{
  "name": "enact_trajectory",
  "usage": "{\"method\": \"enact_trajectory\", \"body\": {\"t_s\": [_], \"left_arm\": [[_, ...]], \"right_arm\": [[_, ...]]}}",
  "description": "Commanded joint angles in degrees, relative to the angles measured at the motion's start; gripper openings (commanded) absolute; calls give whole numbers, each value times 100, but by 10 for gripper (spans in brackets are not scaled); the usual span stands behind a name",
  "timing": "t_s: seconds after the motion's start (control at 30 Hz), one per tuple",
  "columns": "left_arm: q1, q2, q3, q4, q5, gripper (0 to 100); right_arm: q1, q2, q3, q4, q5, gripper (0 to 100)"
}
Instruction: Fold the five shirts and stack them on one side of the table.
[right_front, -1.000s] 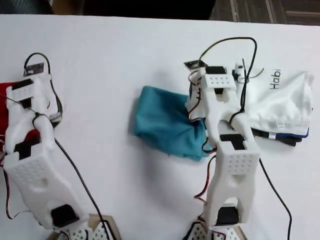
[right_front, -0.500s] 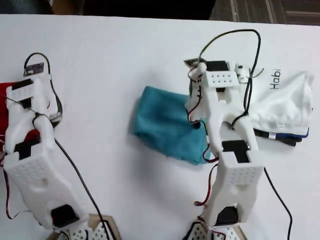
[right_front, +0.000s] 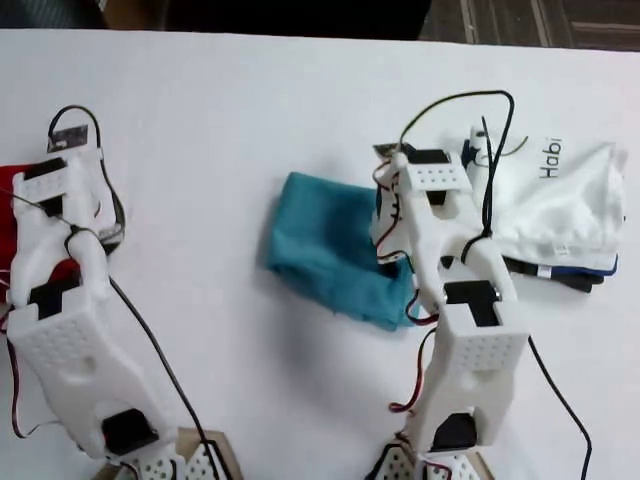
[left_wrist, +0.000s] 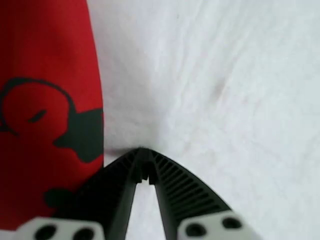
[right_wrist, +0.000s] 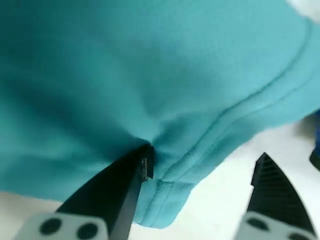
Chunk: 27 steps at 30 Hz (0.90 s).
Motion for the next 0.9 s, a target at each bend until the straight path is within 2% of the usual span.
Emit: {"method": "enact_trajectory", "body": {"t_s": [0.0, 0.23, 0.37, 0.53, 0.63, 0.7, 0.77, 0.87], "left_arm": [[114, -202, -13, -255, 44, 27], [114, -202, -13, -255, 44, 27], [114, -202, -13, -255, 44, 27], [114, -202, -13, -255, 44, 27], [114, -202, -13, -255, 44, 27], [114, -202, -13, -255, 44, 27], [114, -202, -13, -255, 44, 27], [114, -202, -13, -255, 44, 27]], "right_arm": [[22, 444, -422, 22, -53, 317], [-84, 2185, -3103, 1376, 97, 243], [-321, 2677, -3991, 1420, 88, 243], [-690, 2730, -4308, 1411, 114, 241], [-787, 2738, -4378, 1411, 501, 227], [-796, 2730, -4404, 1411, 870, 149], [-743, 2686, -4404, 1402, 1037, 20], [-532, 2633, -4431, 1402, 1037, 24]]}}
